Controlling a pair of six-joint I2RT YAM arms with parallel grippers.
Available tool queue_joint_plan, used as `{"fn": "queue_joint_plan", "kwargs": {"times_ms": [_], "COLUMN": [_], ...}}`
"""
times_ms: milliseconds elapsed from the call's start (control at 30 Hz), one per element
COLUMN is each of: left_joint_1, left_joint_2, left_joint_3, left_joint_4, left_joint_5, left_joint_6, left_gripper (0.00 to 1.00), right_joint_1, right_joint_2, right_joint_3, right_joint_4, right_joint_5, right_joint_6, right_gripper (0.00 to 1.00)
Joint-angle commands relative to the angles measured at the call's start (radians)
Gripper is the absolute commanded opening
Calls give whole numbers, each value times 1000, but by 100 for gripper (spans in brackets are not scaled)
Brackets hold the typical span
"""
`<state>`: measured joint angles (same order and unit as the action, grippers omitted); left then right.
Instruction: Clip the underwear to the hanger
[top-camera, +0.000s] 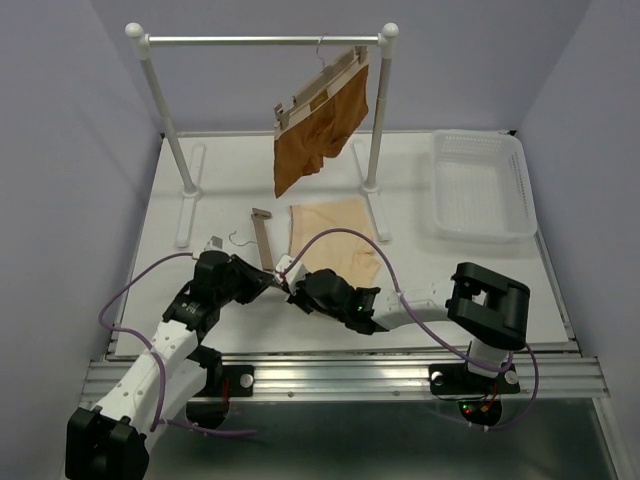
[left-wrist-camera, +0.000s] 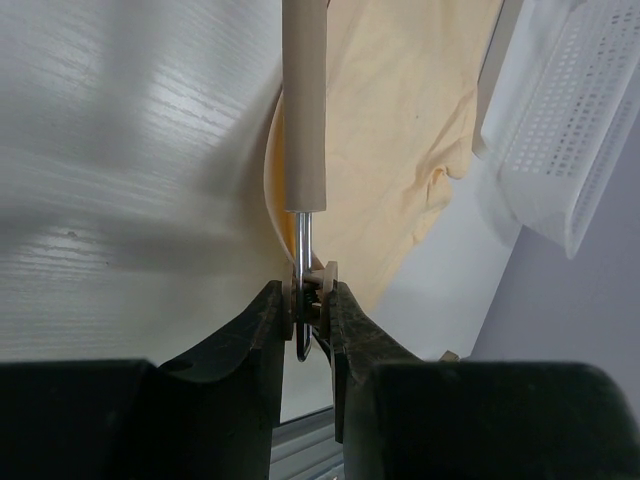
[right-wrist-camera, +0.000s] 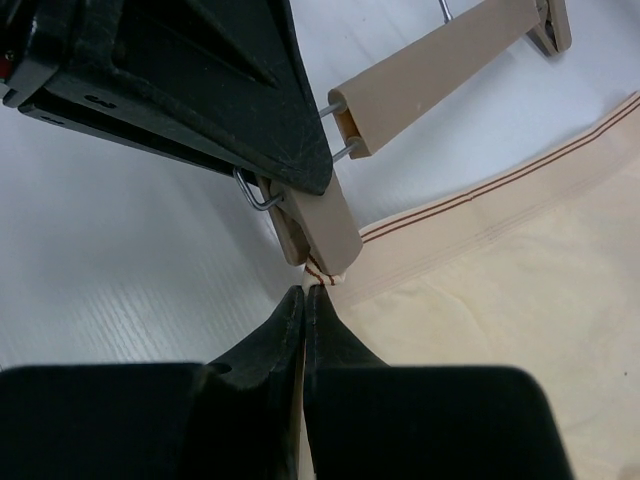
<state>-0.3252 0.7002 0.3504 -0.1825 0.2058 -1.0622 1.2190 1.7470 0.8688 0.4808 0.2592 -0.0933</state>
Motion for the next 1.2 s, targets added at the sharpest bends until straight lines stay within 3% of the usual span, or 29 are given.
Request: {"fn": "queue_joint_plan", "kwargs": {"times_ms": [0, 1167], "left_joint_1": [2, 2], "left_joint_2": [19, 105], "left_joint_3": [32, 81], "left_joint_4": [-31, -78], "left_joint_5": [9, 80], "left_joint_6": [13, 102], "left_gripper": [0, 0], "right_joint_1": [7, 16], "right_joint_2": [13, -4], "right_joint_3": [27, -39], "right_joint_4": [79, 219], "right_joint_5": [-38, -69], "right_joint_6": [-54, -201], "right_gripper": [1, 2]}}
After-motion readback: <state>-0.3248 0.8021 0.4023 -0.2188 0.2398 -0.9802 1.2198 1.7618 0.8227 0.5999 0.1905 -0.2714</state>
